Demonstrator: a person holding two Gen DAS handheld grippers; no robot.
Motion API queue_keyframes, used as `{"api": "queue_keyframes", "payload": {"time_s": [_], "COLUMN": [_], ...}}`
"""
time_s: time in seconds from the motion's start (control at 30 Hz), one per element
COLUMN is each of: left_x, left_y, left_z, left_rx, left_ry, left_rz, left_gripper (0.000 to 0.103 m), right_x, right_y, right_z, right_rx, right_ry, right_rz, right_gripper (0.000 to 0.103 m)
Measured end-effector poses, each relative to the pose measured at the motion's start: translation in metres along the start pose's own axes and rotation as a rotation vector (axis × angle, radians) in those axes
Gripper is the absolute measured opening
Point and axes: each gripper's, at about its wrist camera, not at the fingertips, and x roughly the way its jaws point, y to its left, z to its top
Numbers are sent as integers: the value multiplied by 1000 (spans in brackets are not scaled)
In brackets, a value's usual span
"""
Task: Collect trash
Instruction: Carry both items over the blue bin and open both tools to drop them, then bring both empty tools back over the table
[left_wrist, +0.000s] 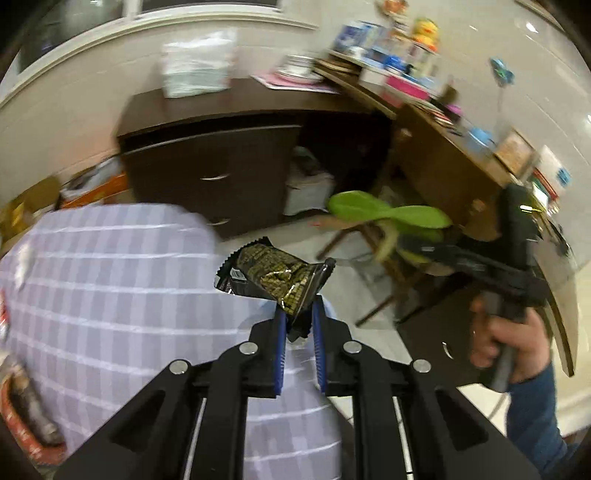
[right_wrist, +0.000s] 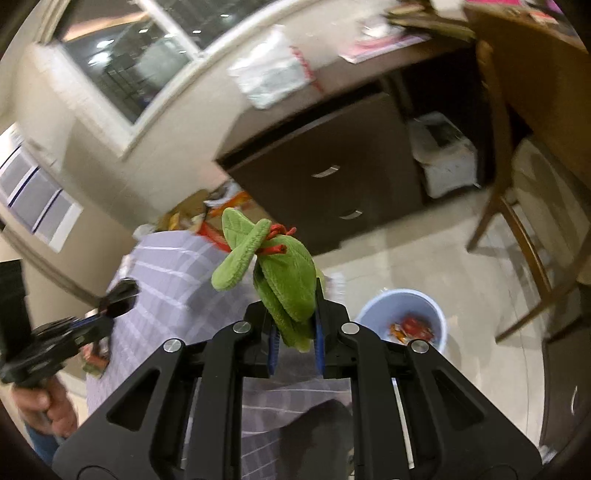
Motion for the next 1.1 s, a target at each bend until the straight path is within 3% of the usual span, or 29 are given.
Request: {"api": "queue_keyframes", "payload": {"time_s": [0.13,0.27,0.37,0.4,0.43,0.47,0.5,0.53,0.57,0.6,0.8,1.1], "left_x": [42,105,151,161,171,182,191,194,197,195,174,120], "left_y": [-38,-59,-66,-65,-67,-66,-64,-63,-62,-62,-61,-61], "left_z": [11,21,24,24,25,28,31,31,34,37,38,41], "left_rx": [37,51,43,39,41,36,25,19,19,30,64,74], "left_ry": [62,179,265,286,305,325,342,349,350,336,253,83], "left_rz": [-59,-97,-82,-80,-68,-49,-41,-39,-24,-3,53,121], "left_gripper": [12,12,13,14,16,25,47,63,87,89,90,90], "right_x": [20,49,73,82,89,94,99,101,102,101,83,42], "right_y": [-38,-70,-91,-98,-104,-108,-112,-117,-120,-121,-120,-85], "right_z": [3,0,-8,-11,-14,-16,-19,-22,-24,-25,-28,-18], "right_rx": [93,159,218,239,262,283,303,325,339,346,318,250], "right_ry": [41,104,157,171,181,190,192,192,195,195,165,77], "right_rz": [-30,-68,-52,-57,-54,-46,-43,-45,-44,-43,-71,-128], "right_gripper": [15,15,18,25,49,64,80,81,81,83,97,97]}}
